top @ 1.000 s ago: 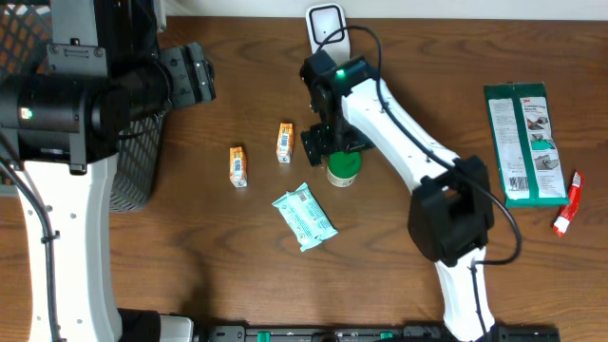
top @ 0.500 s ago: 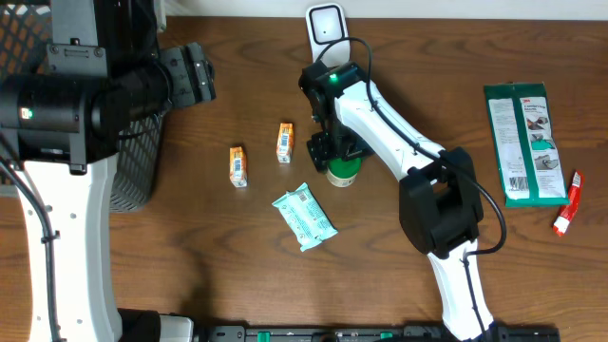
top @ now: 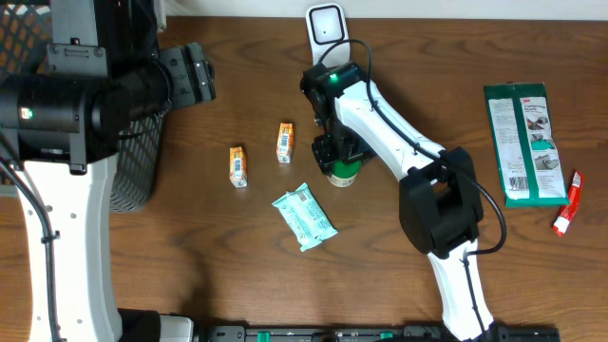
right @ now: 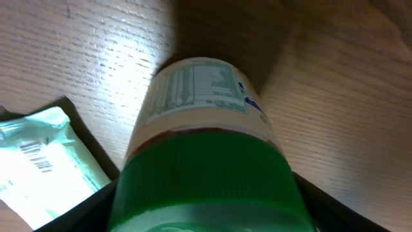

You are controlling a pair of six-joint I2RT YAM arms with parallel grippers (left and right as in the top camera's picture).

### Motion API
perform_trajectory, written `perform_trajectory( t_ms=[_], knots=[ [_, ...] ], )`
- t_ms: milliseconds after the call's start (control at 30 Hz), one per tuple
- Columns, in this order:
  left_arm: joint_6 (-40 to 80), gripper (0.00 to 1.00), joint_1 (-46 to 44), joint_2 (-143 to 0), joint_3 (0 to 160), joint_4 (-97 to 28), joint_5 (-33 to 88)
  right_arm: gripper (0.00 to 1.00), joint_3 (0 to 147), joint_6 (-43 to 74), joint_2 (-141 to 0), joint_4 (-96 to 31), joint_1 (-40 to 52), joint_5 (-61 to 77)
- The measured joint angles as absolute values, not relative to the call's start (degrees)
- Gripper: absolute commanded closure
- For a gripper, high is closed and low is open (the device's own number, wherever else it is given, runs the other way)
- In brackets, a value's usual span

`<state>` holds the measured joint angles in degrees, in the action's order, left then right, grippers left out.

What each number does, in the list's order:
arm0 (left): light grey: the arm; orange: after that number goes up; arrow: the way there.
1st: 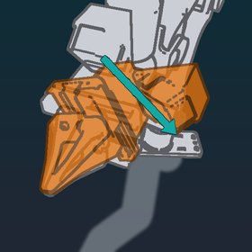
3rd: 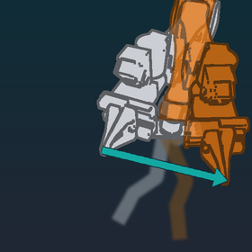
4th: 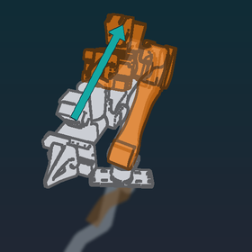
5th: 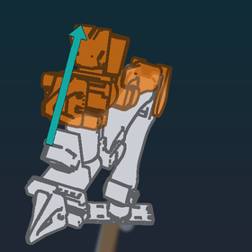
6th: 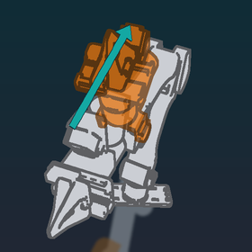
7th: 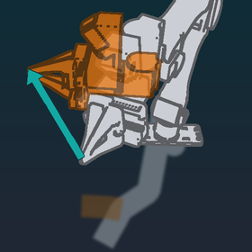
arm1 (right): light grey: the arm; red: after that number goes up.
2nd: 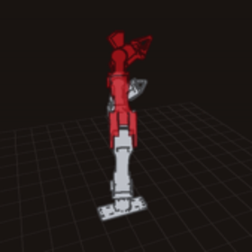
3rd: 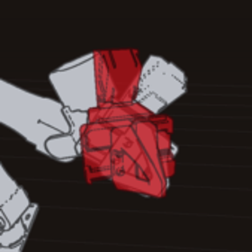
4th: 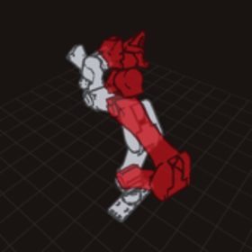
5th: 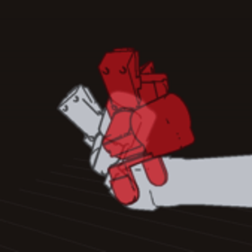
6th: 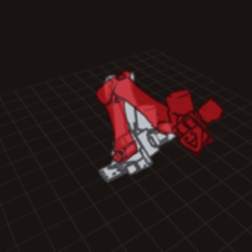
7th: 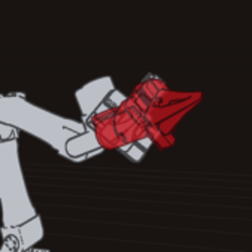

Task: Scan the item barcode
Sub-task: 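Hold the jar below the white scanner with right gripper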

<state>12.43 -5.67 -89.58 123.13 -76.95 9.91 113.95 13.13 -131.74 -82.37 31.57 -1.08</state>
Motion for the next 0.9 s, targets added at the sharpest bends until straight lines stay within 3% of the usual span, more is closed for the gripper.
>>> perform_trajectory(
  t_ms=[233,433,500,733,900],
  knots=[
    [12.4,0.18,-5.7,-89.6,123.1,-77.0,9.9,0.41,114.0,10.7,-131.7,-81.1,31.6,-1.1],
    [12.4,0.18,-5.7,-89.6,123.1,-77.0,9.9,0.41,114.0,7.3,-131.7,-80.9,31.6,-1.1],
    [12.4,0.18,-5.7,-89.6,123.1,-77.0,9.9,0.37,114.0,6.0,-131.7,-80.9,31.6,-1.2],
    [12.4,0.18,-5.7,-89.6,123.1,-76.9,9.9,0.09,114.0,1.8,-131.8,-80.7,31.6,-1.1],
    [12.4,0.18,-5.7,-89.6,123.1,-76.9,9.9,0.04,115.1,1.0,-131.8,-82.1,31.6,-1.1]
  ],
)
